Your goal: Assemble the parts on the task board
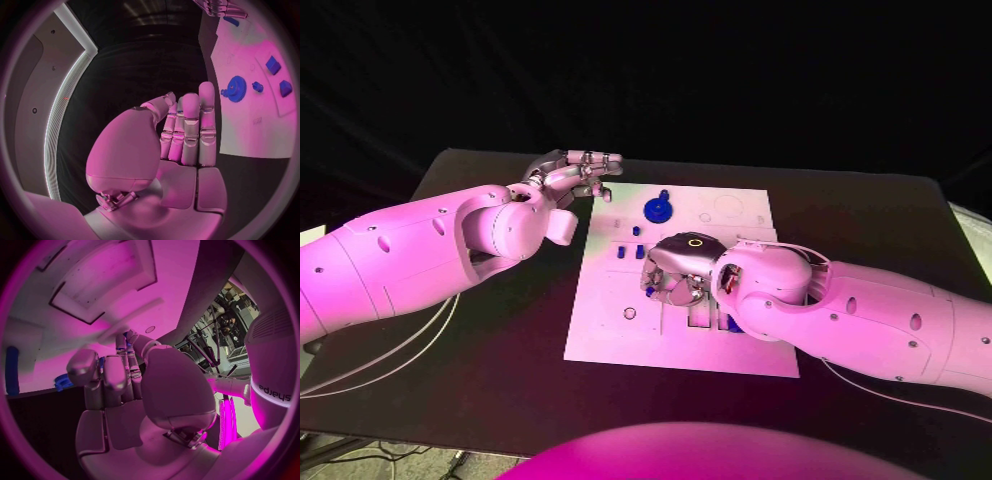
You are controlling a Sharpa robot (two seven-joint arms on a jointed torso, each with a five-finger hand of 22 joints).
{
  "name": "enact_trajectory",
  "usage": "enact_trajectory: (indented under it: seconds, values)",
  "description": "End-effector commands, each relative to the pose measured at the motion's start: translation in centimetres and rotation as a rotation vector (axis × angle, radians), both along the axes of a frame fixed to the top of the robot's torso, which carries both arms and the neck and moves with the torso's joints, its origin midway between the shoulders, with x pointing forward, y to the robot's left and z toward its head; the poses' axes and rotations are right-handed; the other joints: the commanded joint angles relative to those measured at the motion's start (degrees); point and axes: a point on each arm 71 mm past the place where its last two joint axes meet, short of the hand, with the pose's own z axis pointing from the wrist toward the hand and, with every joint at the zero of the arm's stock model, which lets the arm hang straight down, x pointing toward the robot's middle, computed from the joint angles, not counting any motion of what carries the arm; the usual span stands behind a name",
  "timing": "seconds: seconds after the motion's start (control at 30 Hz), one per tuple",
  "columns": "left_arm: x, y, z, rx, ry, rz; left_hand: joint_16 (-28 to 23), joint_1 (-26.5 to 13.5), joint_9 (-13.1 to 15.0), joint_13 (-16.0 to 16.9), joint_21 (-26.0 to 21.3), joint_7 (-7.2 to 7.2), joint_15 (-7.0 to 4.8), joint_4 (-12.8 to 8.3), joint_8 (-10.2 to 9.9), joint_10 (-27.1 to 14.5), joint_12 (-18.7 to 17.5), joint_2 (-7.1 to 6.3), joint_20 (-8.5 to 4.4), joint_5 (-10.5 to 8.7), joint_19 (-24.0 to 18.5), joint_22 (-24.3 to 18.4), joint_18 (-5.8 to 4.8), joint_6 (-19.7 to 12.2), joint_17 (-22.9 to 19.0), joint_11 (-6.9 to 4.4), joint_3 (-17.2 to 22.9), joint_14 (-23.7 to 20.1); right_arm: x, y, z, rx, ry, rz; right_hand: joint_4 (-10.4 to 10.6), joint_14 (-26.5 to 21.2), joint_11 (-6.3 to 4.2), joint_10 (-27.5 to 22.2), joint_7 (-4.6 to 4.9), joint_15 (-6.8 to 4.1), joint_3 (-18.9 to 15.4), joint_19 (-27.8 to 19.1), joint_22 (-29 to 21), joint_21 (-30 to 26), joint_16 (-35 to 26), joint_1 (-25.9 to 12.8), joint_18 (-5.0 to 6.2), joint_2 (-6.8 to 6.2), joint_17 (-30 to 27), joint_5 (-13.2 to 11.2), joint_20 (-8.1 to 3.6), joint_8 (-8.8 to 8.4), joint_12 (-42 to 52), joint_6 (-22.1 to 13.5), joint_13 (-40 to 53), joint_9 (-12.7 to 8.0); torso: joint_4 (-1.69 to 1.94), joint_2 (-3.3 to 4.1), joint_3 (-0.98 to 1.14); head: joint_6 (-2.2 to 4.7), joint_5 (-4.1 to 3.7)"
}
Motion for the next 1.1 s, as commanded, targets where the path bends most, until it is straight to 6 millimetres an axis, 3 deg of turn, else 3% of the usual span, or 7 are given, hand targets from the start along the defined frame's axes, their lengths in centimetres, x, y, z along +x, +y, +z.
enact_trajectory:
  seconds: [0.03,0.1,0.17,0.27,0.37,0.83,1.1]
  values:
    - [-0.1,-0.3,0.0,-0.010,0.001,-0.023,-0.25,0.56,-0.08,0.09,-0.23,-0.13,0.02,-0.34,0.20,-0.47,0.26,0.20,0.07,-0.08,0.25,-0.10,0.58,-0.44,-0.07,-0.13,-0.08,-0.42,0.1,-0.4,-0.7,-0.062,0.005,-0.016,-0.06,1.93,0.43,-0.44,0.15,0.20,0.12,0.22,-0.13,0.16,0.22,-0.09,-0.73,0.34,-0.11,0.32,0.08,-0.34,-0.64,-0.28,-0.16,-0.01,-0.01,0.01,0.01,-0.02,0.00]
    - [-0.1,-0.3,0.0,-0.010,0.001,-0.023,-0.25,0.56,-0.08,0.09,-0.23,-0.13,0.02,-0.34,0.20,-0.47,0.26,0.20,0.07,-0.08,0.25,-0.10,0.58,-0.44,-0.07,-0.13,-0.08,-0.42,0.1,-0.4,-0.7,-0.056,0.004,-0.020,0.02,1.88,1.09,-1.99,1.00,0.71,-0.05,0.13,-0.17,0.14,0.28,-0.71,-0.77,-0.26,-0.20,0.37,0.38,-1.46,-1.56,-2.47,-0.34,-0.50,-0.01,-0.02,-0.01,0.00,-0.02]
    - [-0.1,-0.3,0.0,-0.009,0.002,-0.023,-0.25,0.54,-0.08,0.09,-0.25,-0.10,0.04,-0.35,0.20,-0.55,0.29,0.21,0.08,-0.08,0.24,-0.11,0.58,-0.49,-0.10,-0.11,-0.11,-0.44,0.1,-0.5,-0.6,-0.049,0.000,-0.026,0.10,1.78,1.88,-4.40,1.66,1.28,-0.58,-0.12,-0.55,-0.07,0.32,-1.63,-0.73,-1.82,-0.35,0.92,0.86,-1.78,-1.92,-7.99,-0.45,-1.82,-0.02,-0.03,-0.01,0.01,-0.02]
    - [-0.1,-0.3,0.0,-0.009,0.003,-0.024,-0.25,0.54,-0.08,0.09,-0.25,-0.10,0.04,-0.35,0.20,-0.55,0.29,0.21,0.08,-0.08,0.24,-0.11,0.58,-0.49,-0.10,-0.11,-0.11,-0.44,0.2,-0.7,-0.4,-0.032,-0.016,-0.040,-0.26,1.62,2.66,-10.10,1.99,1.95,-2.08,-1.39,-3.14,-1.58,0.57,-2.19,-0.20,-3.64,-0.38,1.35,1.37,-1.75,-1.75,-16.18,-0.45,-2.80,-0.03,-0.03,-0.01,0.10,-0.05]
    - [-0.1,-0.3,0.0,-0.009,0.004,-0.024,-0.25,0.52,-0.08,0.08,-0.27,-0.08,0.06,-0.36,0.20,-0.61,0.32,0.21,0.09,-0.08,0.23,-0.11,0.58,-0.54,-0.12,-0.09,-0.13,-0.46,0.2,-0.9,-0.2,-0.012,-0.034,-0.051,-0.71,1.27,3.15,-13.36,1.74,2.34,-3.82,-2.25,-5.04,-2.77,0.32,-2.01,0.12,-4.03,-0.98,1.53,1.79,-1.71,-1.41,-18.51,-0.31,-2.66,-0.02,-0.01,0.01,0.18,-0.12]
    - [-0.2,0.1,-0.2,-0.004,0.008,-0.019,-0.25,0.49,-0.09,0.08,-0.30,-0.05,0.09,-0.37,0.19,-0.72,0.36,0.22,0.11,-0.09,0.21,-0.13,0.57,-0.62,-0.15,-0.05,-0.17,-0.49,-0.6,-4.0,2.3,0.073,-0.090,-0.089,-1.32,1.02,2.69,-13.10,1.68,2.10,-7.04,-1.74,-5.04,-2.87,0.47,-0.96,0.13,-2.31,-1.82,2.71,1.88,-0.40,3.23,-13.93,0.13,-1.90,-0.09,-0.06,0.07,0.87,-0.67]
    - [-0.3,0.3,-0.2,-0.002,0.009,-0.016,-0.24,0.53,-0.09,0.08,-0.32,-0.04,0.10,-0.41,0.20,-0.79,0.40,0.25,0.12,-0.08,0.20,-0.13,0.57,-0.66,-0.17,-0.04,-0.17,-0.51,0.7,-7.9,4.4,0.040,-0.125,-0.180,-0.95,0.93,2.29,-13.81,1.51,1.61,-7.92,-1.52,-4.92,-2.80,0.10,-1.50,0.07,-2.65,-2.53,2.88,1.55,-0.56,3.57,-12.74,-0.29,-1.97,-0.21,-0.04,0.02,1.98,-2.01]
